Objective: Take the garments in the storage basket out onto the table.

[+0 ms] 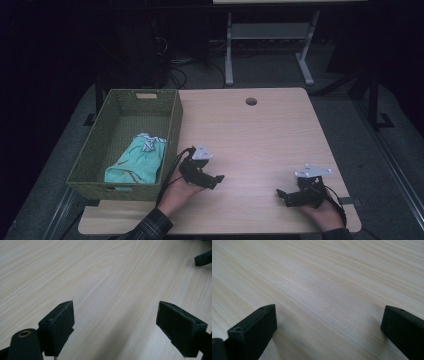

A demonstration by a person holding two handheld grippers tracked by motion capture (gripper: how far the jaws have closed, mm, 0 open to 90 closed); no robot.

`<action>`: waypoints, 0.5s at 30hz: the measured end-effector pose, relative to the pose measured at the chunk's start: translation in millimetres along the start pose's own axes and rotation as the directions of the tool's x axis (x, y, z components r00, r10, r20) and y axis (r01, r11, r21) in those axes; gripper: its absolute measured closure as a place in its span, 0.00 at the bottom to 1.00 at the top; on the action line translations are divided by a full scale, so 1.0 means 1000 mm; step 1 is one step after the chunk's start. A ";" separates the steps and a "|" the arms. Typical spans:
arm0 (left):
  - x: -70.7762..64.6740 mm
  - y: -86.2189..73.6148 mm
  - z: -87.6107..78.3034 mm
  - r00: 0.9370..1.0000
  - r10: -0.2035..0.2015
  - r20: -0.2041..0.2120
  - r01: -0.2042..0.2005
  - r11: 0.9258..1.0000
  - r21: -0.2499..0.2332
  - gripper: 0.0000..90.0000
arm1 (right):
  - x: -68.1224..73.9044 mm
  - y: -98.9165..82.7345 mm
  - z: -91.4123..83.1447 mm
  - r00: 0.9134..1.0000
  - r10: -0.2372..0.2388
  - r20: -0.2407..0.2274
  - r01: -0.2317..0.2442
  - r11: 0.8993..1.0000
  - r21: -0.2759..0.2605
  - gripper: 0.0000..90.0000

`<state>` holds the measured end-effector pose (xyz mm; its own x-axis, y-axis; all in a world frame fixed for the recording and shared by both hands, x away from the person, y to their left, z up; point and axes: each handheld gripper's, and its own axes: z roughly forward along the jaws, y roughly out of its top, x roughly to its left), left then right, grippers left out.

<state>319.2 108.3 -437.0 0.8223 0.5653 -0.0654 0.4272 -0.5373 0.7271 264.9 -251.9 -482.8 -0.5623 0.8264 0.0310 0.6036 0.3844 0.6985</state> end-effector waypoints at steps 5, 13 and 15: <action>0.000 0.003 -0.004 1.000 -0.007 0.004 0.007 1.000 0.000 0.16 | 0.000 0.000 0.000 1.000 0.000 0.000 0.000 1.000 0.000 0.00; 0.001 0.008 -0.008 1.000 -0.017 0.016 0.017 1.000 -0.009 0.16 | 0.000 0.000 0.000 1.000 0.000 0.000 0.000 1.000 0.000 0.00; 0.000 0.010 -0.008 1.000 -0.013 0.024 0.014 1.000 -0.009 0.16 | 0.000 0.000 0.000 1.000 0.000 0.000 0.000 1.000 0.000 0.00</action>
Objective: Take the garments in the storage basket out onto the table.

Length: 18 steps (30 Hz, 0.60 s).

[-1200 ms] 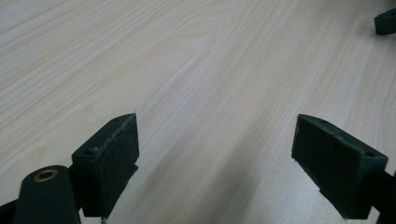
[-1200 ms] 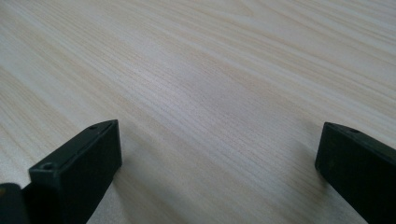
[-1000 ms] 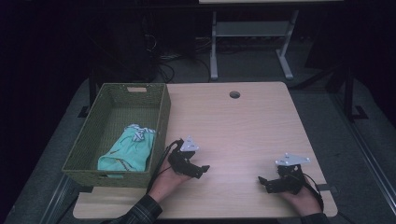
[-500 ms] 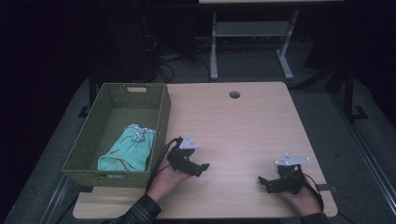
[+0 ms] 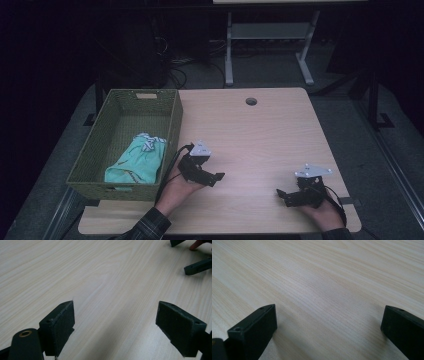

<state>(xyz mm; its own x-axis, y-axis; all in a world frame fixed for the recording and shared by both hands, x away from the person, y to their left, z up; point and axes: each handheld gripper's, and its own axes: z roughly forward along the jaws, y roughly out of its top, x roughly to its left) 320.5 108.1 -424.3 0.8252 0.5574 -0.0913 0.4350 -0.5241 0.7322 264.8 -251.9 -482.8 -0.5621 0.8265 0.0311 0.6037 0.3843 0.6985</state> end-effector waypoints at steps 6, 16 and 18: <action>-0.001 0.004 -0.003 1.000 0.002 0.008 -0.002 1.000 0.002 0.17 | 0.000 0.000 0.000 1.000 0.000 0.000 0.000 1.000 0.000 0.00; -0.001 0.011 -0.008 1.000 0.013 0.010 -0.013 1.000 0.001 0.17 | 0.000 0.000 0.000 1.000 0.000 0.000 0.000 1.000 0.000 0.00; -0.001 0.012 -0.009 1.000 0.008 0.011 -0.008 1.000 -0.002 0.17 | 0.000 0.000 0.000 1.000 0.000 0.000 0.000 1.000 0.000 0.00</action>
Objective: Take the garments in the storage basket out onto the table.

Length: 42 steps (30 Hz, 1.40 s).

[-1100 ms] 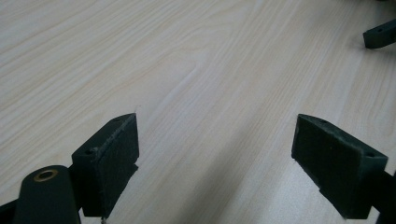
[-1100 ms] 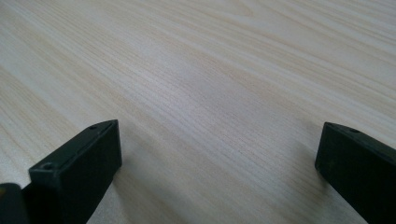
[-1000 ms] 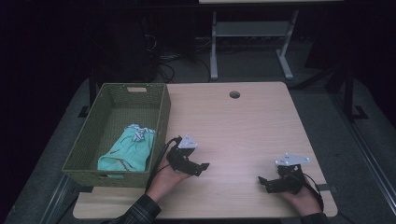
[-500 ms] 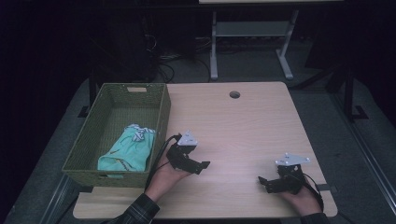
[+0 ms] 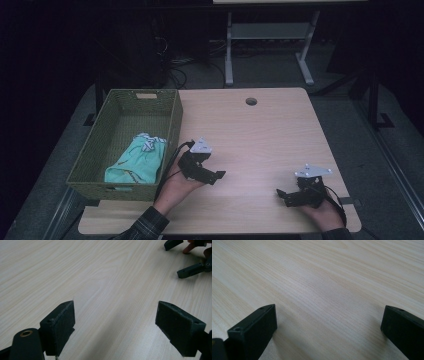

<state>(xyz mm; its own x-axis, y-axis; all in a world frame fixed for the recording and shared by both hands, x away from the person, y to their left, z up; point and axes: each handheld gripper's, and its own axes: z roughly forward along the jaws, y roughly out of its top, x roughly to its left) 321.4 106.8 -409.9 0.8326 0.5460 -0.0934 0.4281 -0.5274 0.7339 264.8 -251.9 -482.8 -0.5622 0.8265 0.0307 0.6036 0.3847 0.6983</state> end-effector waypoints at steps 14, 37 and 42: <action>0.003 0.007 -0.007 1.000 0.010 0.002 -0.010 1.000 0.011 0.17 | 0.000 0.000 0.000 1.000 0.006 0.001 -0.006 1.000 0.002 0.00; 0.011 0.028 -0.022 0.998 0.019 0.060 -0.019 1.000 -0.009 0.17 | 0.001 0.001 0.001 1.000 0.011 0.006 -0.011 1.000 0.000 0.00; 0.016 0.033 -0.028 0.998 0.029 0.059 -0.029 1.000 -0.005 0.17 | 0.001 0.001 0.001 1.000 0.011 0.006 -0.011 1.000 0.000 0.00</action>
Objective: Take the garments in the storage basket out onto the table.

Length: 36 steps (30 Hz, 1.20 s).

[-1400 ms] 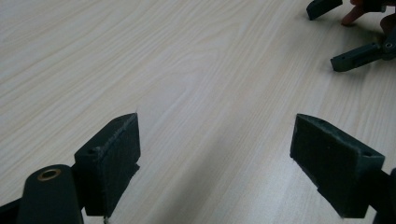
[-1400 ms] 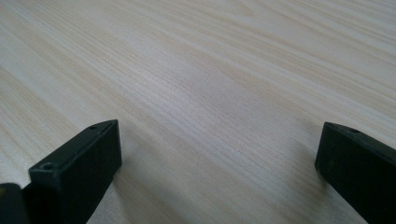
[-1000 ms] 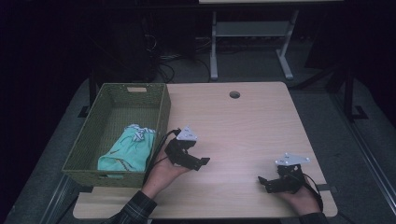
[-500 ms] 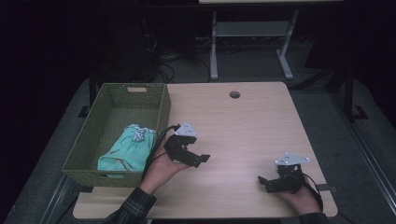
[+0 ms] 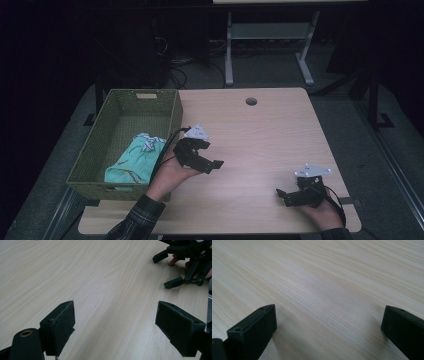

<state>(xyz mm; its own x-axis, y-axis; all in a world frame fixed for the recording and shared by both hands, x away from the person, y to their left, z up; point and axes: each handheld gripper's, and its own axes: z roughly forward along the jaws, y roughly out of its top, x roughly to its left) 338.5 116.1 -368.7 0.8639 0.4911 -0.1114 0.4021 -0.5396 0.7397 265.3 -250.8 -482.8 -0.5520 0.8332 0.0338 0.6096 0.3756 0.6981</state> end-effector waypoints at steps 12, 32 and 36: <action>0.011 0.004 -0.024 1.000 -0.006 -0.002 0.006 1.000 -0.023 0.17 | 0.000 0.000 0.000 1.000 -0.002 0.000 0.002 1.000 0.001 0.00; 0.021 0.003 -0.058 1.000 -0.006 -0.029 0.005 0.999 -0.036 0.17 | 0.000 0.000 0.000 1.000 -0.005 0.000 0.005 1.000 -0.001 0.00; 0.022 0.002 -0.063 0.999 -0.007 -0.032 0.005 0.999 -0.043 0.17 | 0.000 0.000 0.000 1.000 -0.004 0.000 0.004 1.000 0.000 0.00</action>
<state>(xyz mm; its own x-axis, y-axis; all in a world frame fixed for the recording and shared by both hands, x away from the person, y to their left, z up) 339.3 168.6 -328.0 0.8510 0.5166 -0.0947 0.3932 -0.5073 0.7669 265.5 -251.0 -482.7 -0.5543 0.8317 0.0305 0.6070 0.3789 0.6985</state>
